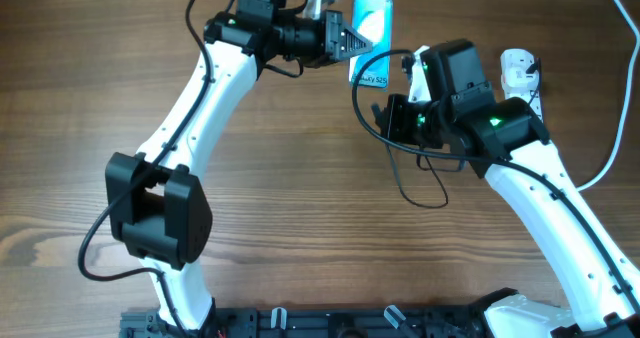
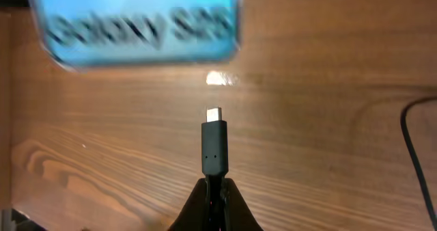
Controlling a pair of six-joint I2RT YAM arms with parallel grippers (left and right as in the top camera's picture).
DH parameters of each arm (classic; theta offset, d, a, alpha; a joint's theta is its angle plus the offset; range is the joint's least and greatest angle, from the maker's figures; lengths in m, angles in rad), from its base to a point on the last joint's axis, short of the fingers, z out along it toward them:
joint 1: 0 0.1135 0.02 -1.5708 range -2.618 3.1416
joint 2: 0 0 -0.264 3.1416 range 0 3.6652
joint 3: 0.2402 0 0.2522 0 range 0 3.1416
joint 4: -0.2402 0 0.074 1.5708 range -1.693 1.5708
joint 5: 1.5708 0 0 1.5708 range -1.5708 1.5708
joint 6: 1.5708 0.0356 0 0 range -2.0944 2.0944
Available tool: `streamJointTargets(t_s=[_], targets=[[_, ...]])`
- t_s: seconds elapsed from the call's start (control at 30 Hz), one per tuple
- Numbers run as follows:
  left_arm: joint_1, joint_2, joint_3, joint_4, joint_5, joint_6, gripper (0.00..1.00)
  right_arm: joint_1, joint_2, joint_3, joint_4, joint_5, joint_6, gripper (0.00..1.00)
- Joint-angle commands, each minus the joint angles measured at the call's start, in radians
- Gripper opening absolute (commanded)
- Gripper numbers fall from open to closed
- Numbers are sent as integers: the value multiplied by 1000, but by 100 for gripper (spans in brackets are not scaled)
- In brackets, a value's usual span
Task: Plug charger to phone and switch on socket
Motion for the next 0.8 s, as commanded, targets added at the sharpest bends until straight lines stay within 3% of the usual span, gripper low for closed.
streamJointTargets(t_s=[0.0,0.13,0.33,0.6,0.77], targets=[[40,-24,0,11,38,-143,4,-4,1,22,-22,9,-21,4],[61,-24,0,10,30,-242,4,-4,5,21,-55,20,-29,4],[105,-24,0,-13,-7,-257,4,-4,20,-84,-121,77,-40,4],[172,-24,0,-69,-7,-266,4,-4,20,-400,102,77,12,5],[172,-24,0,-71,-7,-262,4,-4,26,-528,232,77,40,13]])
